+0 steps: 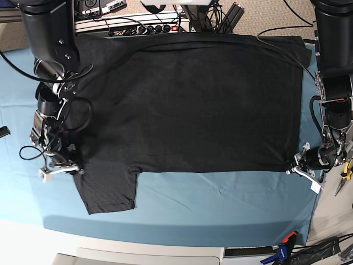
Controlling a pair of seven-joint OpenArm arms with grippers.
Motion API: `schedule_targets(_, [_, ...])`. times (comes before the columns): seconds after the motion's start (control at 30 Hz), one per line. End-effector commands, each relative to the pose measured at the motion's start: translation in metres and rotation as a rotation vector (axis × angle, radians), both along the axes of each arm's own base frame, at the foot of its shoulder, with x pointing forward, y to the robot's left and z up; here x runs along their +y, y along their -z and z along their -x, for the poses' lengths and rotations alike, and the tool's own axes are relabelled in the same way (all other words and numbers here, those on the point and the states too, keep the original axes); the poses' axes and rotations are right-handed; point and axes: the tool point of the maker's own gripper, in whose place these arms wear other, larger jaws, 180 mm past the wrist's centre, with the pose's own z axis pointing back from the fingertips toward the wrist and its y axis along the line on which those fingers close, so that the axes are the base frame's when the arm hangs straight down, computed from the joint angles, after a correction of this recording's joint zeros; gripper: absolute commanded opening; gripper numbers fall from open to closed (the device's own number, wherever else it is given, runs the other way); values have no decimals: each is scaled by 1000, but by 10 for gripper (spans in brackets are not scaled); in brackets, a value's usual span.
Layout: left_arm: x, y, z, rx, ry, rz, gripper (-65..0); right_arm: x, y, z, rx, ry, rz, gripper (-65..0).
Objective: Fold the T-shirt properly
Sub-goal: 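Close both grippers on the side edges near the hem, then lift the hem with both grippers and fold it toward the collar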
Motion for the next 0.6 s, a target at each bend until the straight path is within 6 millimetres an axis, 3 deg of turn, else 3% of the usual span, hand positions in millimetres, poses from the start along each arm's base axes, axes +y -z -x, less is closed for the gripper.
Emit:
schedule_targets(0.0, [8,-28,-17,-73,-19,20,-650,-12,-35,-16,-104,-9,15,-650])
schedule_targets(0.1, [3,-36,-15,-93,11,78,-650,-5,-49,-17,-174,-98,14,-650])
schedule_targets(0.3, [-5,-61,-4,-123,87,237,-650,-38,-58,-8,-179,-56,43,-650])
schedule_targets(0.43, [-2,-77,7,-140,136,313,-650,-52,-54,6,-147,-51,41,-650])
schedule_targets(0.57, [6,-87,18,-140,142,381,-650,-47,-44,24,-97,-109,72,-650])
